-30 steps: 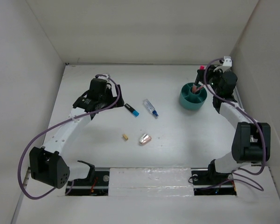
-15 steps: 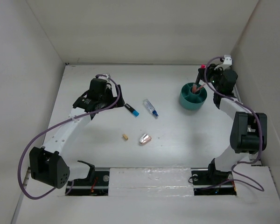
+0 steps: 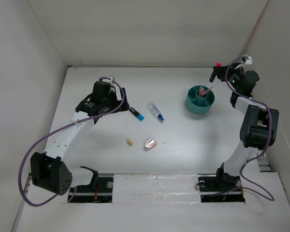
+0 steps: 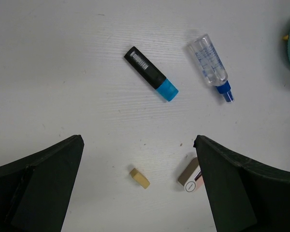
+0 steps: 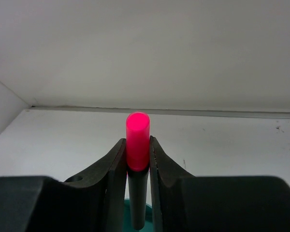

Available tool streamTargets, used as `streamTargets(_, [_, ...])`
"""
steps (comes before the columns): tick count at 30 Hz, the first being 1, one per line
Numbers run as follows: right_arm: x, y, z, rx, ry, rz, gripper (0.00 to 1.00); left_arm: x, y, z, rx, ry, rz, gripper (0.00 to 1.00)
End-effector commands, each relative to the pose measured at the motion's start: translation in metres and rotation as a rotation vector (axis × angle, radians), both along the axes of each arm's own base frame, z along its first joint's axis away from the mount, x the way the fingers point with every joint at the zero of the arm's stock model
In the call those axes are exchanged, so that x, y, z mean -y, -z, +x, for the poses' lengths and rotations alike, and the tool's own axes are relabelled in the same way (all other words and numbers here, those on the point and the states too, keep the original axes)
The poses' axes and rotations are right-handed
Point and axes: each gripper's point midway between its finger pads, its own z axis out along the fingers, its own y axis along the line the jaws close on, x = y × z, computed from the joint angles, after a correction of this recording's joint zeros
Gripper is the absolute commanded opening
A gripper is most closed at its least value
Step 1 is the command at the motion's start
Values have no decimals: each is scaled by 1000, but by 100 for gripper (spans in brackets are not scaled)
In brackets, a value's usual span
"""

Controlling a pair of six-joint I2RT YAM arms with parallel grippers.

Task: Sort the stationery into containers
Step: Place the pen in the storage box.

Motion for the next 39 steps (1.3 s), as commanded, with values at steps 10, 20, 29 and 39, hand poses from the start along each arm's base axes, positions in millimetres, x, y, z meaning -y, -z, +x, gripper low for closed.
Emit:
streamTargets(10, [-2, 33, 16, -48, -81, 4, 0, 7, -13, -3, 35, 35, -45, 100])
streamTargets(20, [-8, 54, 11, -113, -130, -14, 0, 7, -16, -3, 44, 35, -48, 100])
streamTargets(29, [-16, 63, -3, -148, -175, -34, 0, 10, -19, -6, 51, 57, -58, 100])
streamTargets(39, [-25, 69, -11, -165, -204, -28, 11, 11, -19, -6, 49, 64, -64, 100])
